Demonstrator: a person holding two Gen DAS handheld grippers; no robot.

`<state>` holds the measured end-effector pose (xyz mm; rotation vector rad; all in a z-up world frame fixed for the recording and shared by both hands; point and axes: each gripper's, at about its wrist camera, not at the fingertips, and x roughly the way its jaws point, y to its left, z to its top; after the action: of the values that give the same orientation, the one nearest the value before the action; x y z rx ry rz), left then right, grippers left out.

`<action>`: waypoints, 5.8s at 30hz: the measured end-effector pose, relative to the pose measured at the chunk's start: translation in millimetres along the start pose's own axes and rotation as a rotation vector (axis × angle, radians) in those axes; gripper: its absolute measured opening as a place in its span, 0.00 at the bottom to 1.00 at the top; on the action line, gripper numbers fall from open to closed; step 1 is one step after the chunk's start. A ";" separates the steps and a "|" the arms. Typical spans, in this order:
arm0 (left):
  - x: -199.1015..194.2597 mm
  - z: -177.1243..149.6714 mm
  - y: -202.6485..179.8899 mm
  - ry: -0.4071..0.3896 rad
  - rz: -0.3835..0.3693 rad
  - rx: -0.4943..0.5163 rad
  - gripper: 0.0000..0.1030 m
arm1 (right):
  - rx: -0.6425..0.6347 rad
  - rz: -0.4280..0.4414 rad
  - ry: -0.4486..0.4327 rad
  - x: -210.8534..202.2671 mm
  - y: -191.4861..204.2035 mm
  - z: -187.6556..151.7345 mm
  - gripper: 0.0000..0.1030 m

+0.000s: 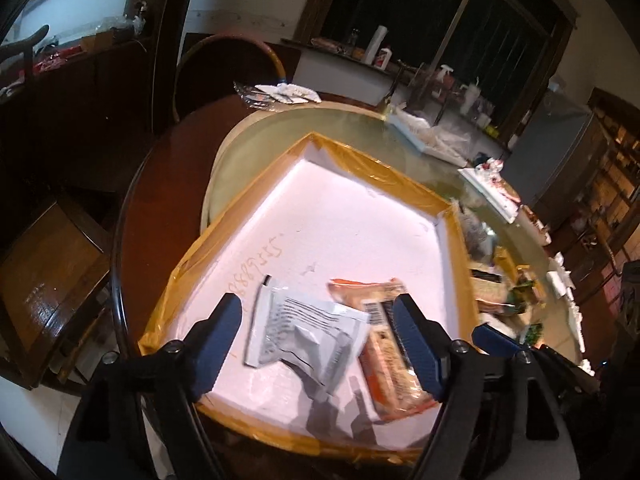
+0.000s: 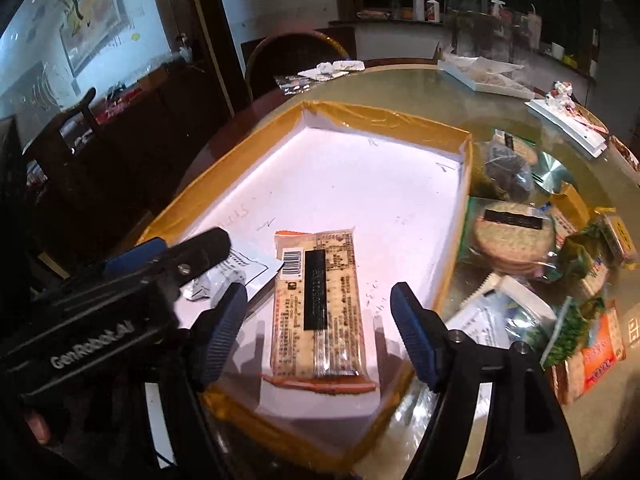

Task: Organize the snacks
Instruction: 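Carry the sachet and biscuit bar into the white tray with both grippers and release, then move both grippers back over the snack pile, then grasp a white sachet with the left gripper while the right gripper reaches for the green pea bag, then grasp the green pea bag with the right gripper and drop both packets into the tray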

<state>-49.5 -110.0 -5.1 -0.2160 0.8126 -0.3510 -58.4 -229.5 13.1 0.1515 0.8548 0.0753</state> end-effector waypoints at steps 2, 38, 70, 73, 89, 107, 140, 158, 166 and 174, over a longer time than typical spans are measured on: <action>-4.2 -0.7 -8.3 0.007 -0.004 0.012 0.76 | 0.029 -0.012 -0.004 -11.3 -8.7 -3.1 0.74; -15.7 -69.9 -139.0 0.134 -0.079 0.303 0.77 | 0.282 -0.270 0.026 -94.4 -152.6 -100.8 0.83; -6.0 -84.1 -179.8 0.156 -0.017 0.429 0.77 | 0.376 -0.196 0.020 -78.3 -193.7 -112.8 0.83; -1.7 -88.0 -182.1 0.194 -0.124 0.425 0.77 | 0.381 -0.198 0.004 -79.7 -196.9 -113.1 0.83; 47.8 -74.5 -163.1 0.245 0.037 0.358 0.68 | 0.426 -0.184 -0.007 -81.0 -209.4 -116.9 0.83; 63.2 -76.7 -174.2 0.213 0.136 0.472 0.35 | 0.511 -0.057 -0.008 -68.5 -228.2 -97.4 0.83; 37.4 -94.4 -156.5 0.313 -0.093 0.416 0.46 | 0.200 0.106 -0.016 -74.4 -161.3 -108.6 0.38; 41.8 -99.3 -161.7 0.254 -0.030 0.468 0.28 | 0.482 0.159 0.043 -90.5 -189.6 -141.6 0.47; 25.1 -103.5 -145.8 0.277 -0.108 0.410 0.27 | 0.548 0.105 0.024 -75.0 -192.0 -118.0 0.73; 18.4 -102.0 -141.3 0.261 -0.151 0.381 0.27 | 0.354 -0.123 0.039 -74.7 -160.9 -119.5 0.43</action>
<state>-144.8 -252.8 -40.5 0.1288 0.9707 -0.6773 -196.8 -385.4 -34.7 0.4293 0.9097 -0.1905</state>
